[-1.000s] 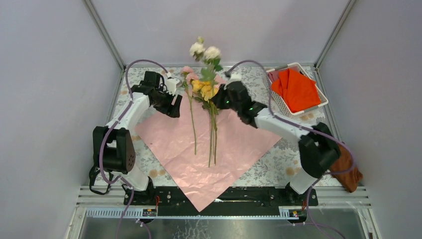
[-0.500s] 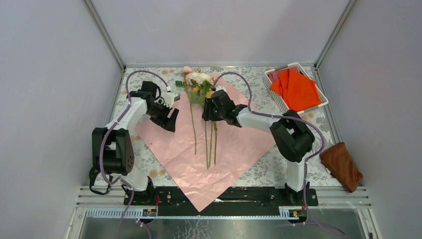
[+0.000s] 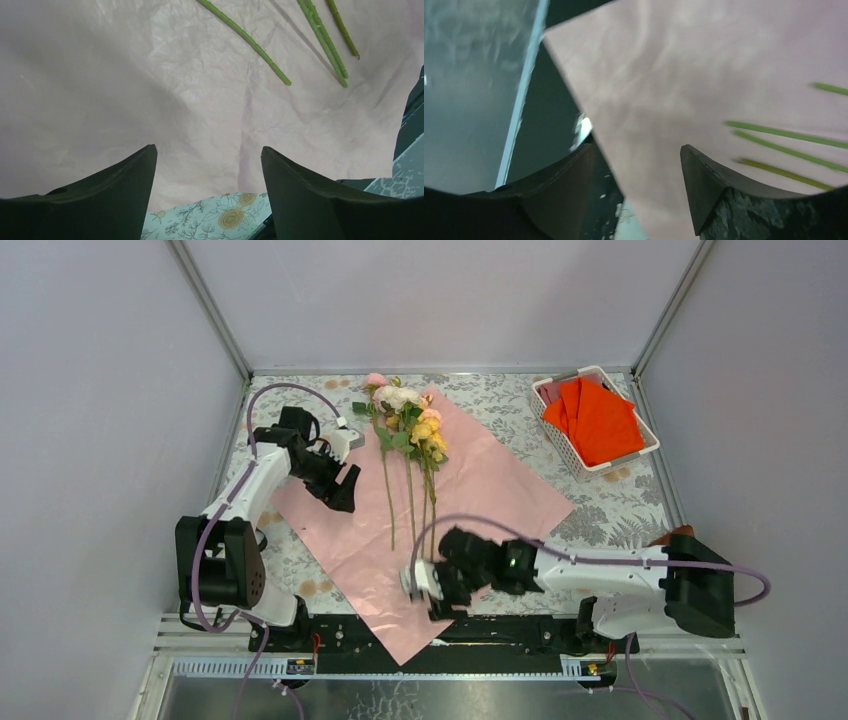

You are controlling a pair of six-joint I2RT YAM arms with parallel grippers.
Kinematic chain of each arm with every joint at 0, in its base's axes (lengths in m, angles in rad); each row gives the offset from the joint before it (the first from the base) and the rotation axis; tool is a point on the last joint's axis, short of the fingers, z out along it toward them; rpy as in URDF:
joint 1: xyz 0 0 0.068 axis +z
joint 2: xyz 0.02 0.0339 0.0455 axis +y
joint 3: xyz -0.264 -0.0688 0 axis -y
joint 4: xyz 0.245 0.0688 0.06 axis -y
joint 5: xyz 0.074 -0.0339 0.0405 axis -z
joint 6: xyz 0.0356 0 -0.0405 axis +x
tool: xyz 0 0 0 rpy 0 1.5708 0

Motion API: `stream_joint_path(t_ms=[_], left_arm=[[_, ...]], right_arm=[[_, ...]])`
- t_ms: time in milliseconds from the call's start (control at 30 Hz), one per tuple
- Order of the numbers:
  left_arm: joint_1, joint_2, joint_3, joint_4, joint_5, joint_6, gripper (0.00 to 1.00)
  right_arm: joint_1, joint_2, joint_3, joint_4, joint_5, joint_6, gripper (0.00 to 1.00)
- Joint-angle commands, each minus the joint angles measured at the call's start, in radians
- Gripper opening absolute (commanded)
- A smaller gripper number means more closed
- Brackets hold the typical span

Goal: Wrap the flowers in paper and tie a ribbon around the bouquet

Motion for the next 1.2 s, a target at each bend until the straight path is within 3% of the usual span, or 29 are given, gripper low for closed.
stream_joint_path(t_ms=[0,167,500,600,667,800,933,1067,1167], left_arm=[[-0.008,-0.044,-0.008,-0.029,0.043,0.02,0.84],[-0.01,-0.05,-0.006,-0.039,0.042,0.002,0.84],[-0.011,-0.055,-0.004,-0.038,0.032,0.005,0.84],[-0.011,-0.048,-0.005,-0.039,0.035,0.006,0.84],[-0.011,-0.049,-0.007,-0.039,0.033,0.013,0.84],[-0.02,-0.058,-0.012,-0.05,0.05,0.044,0.82],[-0.081,-0.106,-0.03,-0.128,0.113,0.172,0.78],[-0.175,-0.228,-0.081,-0.184,0.166,0.318,0.78],[-0.186,-0.29,-0.094,-0.207,0.204,0.402,0.84]], right_arm=[[0.181,0.004,-0.111,0.075,0.076,-0.247,0.71],[0.284,0.102,-0.142,0.209,0.16,-0.261,0.69],[0.293,0.201,-0.173,0.382,0.306,-0.272,0.55],[0.292,0.212,-0.17,0.386,0.351,-0.265,0.46],[0.288,0.2,-0.177,0.395,0.363,-0.263,0.33],[0.251,0.173,-0.171,0.375,0.318,-0.227,0.18],[0.179,0.149,-0.171,0.366,0.246,-0.183,0.01],[0.095,0.115,-0.187,0.384,0.18,-0.126,0.0],[0.012,0.082,-0.189,0.394,0.11,-0.067,0.0]])
